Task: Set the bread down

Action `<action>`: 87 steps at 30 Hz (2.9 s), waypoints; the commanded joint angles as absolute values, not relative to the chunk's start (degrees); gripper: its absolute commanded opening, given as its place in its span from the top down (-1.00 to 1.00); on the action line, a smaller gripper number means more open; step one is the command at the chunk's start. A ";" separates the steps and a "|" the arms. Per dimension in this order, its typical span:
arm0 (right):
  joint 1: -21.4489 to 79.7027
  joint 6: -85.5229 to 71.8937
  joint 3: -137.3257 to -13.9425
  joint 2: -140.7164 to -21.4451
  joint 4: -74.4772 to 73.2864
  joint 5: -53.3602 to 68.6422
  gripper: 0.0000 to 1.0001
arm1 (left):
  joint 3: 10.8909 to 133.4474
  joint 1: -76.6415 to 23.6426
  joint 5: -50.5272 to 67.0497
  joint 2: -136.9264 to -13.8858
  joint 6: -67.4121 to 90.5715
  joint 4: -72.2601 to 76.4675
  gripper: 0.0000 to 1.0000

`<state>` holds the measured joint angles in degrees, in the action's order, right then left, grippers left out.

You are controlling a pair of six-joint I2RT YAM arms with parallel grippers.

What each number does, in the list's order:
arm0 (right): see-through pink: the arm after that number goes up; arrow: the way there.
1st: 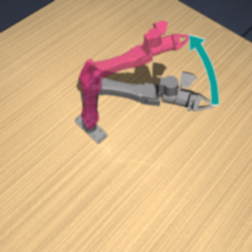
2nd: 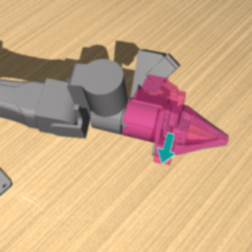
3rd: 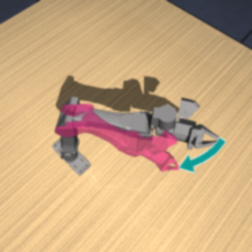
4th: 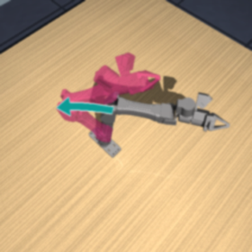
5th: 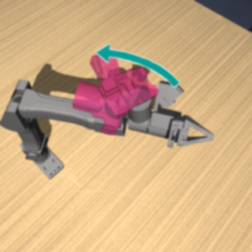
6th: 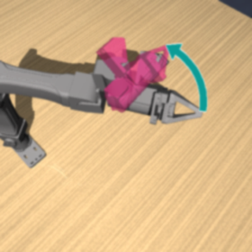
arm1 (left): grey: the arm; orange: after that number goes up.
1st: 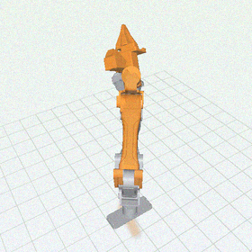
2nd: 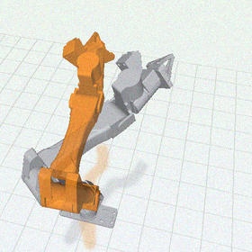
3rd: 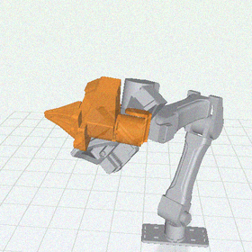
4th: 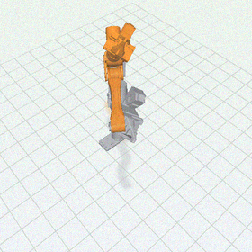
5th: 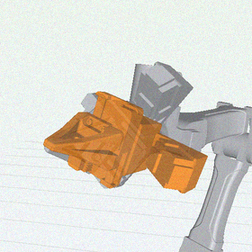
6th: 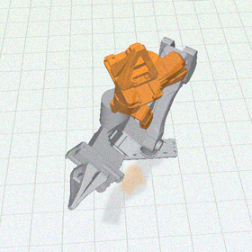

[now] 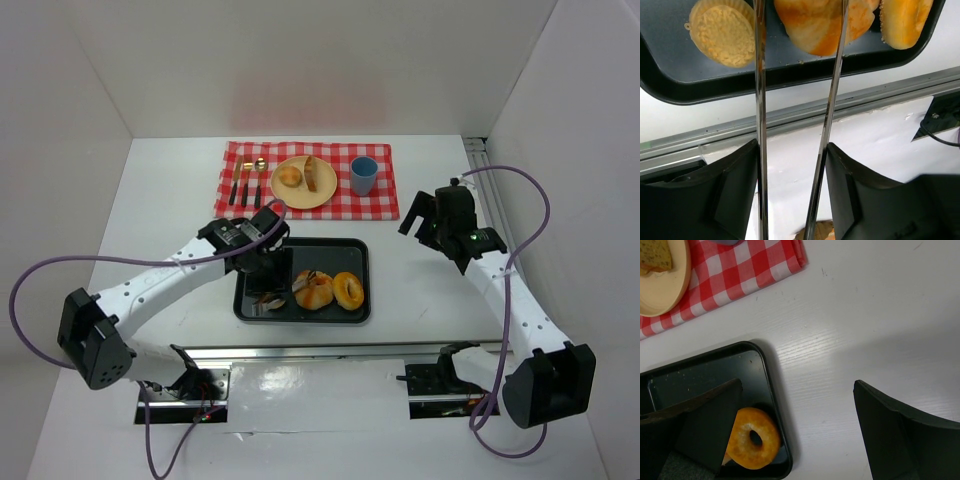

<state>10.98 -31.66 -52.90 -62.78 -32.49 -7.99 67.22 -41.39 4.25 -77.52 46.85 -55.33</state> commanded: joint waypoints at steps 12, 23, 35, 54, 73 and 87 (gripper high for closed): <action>11.16 -30.85 -53.26 -62.40 -30.41 -8.26 -0.99 | 83.04 -42.19 1.15 -81.83 44.47 -67.65 1.00; 11.16 -31.38 -52.21 -62.40 -29.27 -7.73 -0.99 | 97.38 -35.52 -12.13 -85.95 40.35 -58.06 1.00; 11.16 -30.33 -52.73 -62.40 -30.41 -9.58 -0.99 | 106.51 -26.19 -0.62 -101.94 38.33 -37.19 1.00; 11.16 -30.32 -53.35 -63.98 -30.41 -9.67 -0.99 | 115.40 -18.46 -5.29 -112.33 35.60 -44.03 1.00; 11.16 -30.32 -52.82 -64.51 -29.88 -8.53 -0.99 | 103.70 -26.19 -4.75 -103.27 33.49 -37.44 1.00; 11.16 -30.32 -52.82 -63.98 -30.41 -9.05 -0.99 | 106.79 -29.70 -13.36 -112.50 31.90 -39.11 0.24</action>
<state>11.00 -30.96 -52.80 -64.38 -32.10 -8.58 104.16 -28.93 -10.22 -113.43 32.95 -39.94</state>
